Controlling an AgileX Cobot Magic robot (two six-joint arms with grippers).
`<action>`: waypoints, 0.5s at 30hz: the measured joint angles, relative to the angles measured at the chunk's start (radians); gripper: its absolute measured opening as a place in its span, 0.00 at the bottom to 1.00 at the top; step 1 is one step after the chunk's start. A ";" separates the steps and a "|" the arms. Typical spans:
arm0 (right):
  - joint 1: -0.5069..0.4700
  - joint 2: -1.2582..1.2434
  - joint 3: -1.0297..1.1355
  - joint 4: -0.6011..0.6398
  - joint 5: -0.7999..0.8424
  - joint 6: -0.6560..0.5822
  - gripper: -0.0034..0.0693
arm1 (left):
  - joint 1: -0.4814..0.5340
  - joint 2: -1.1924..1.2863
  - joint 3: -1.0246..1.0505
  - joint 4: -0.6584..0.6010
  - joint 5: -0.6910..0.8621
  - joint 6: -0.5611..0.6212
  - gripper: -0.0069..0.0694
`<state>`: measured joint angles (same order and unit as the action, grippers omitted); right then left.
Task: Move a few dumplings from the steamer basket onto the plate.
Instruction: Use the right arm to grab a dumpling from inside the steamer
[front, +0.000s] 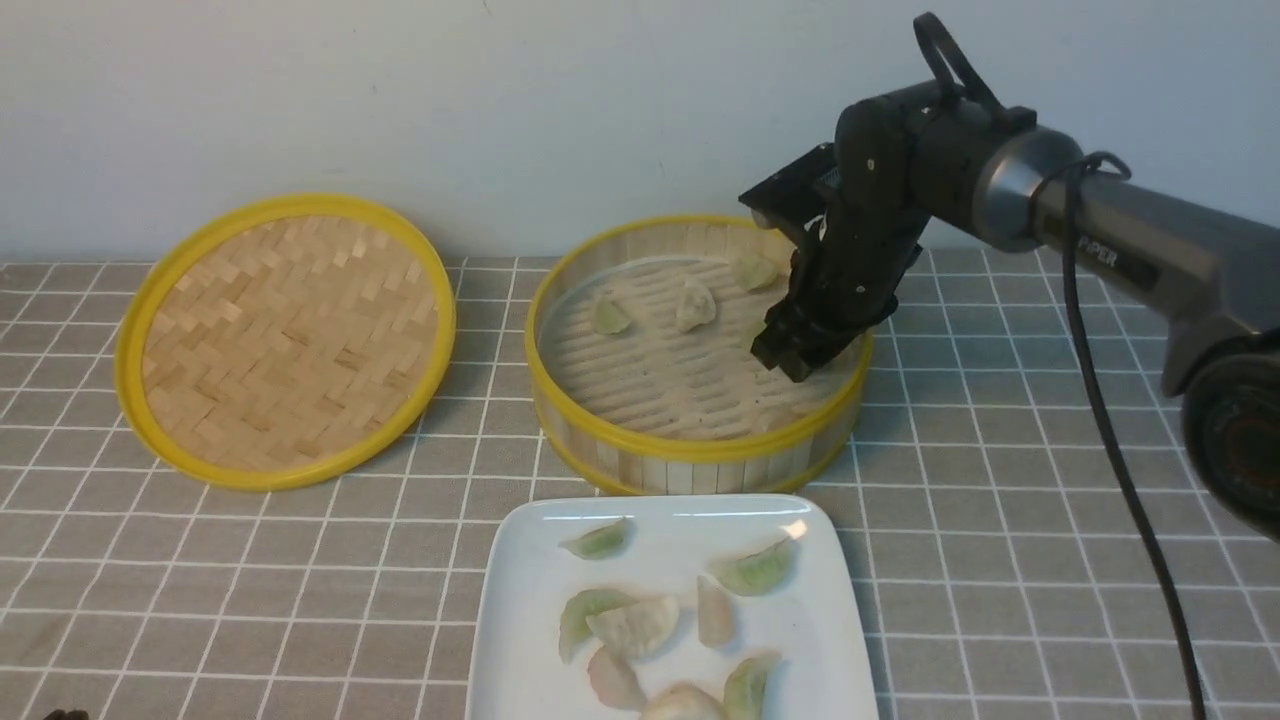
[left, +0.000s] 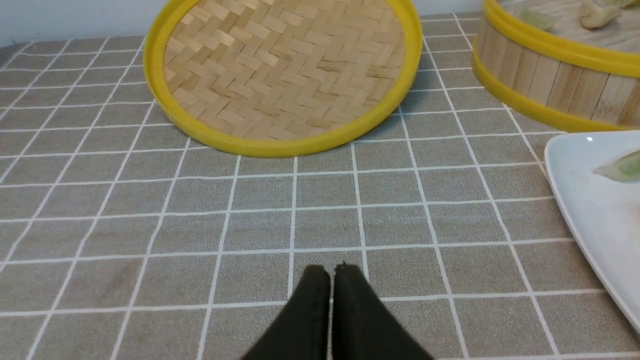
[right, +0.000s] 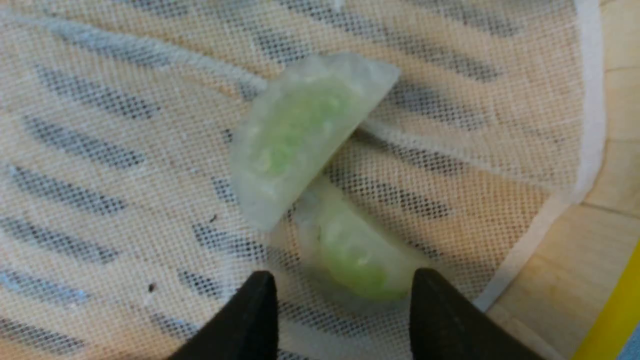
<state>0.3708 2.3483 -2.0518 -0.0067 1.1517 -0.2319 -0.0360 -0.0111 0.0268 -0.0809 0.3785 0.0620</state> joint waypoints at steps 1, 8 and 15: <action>0.000 0.000 0.000 0.007 0.002 0.000 0.48 | 0.000 0.000 0.000 0.001 0.000 0.000 0.08; -0.003 0.000 -0.039 0.007 0.070 0.034 0.07 | 0.000 0.000 0.000 0.001 0.000 0.000 0.08; -0.003 -0.061 -0.106 0.012 0.084 0.051 0.03 | 0.000 0.000 0.000 0.001 0.000 0.000 0.08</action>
<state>0.3677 2.2868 -2.1581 0.0054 1.2352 -0.1811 -0.0360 -0.0111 0.0268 -0.0801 0.3785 0.0620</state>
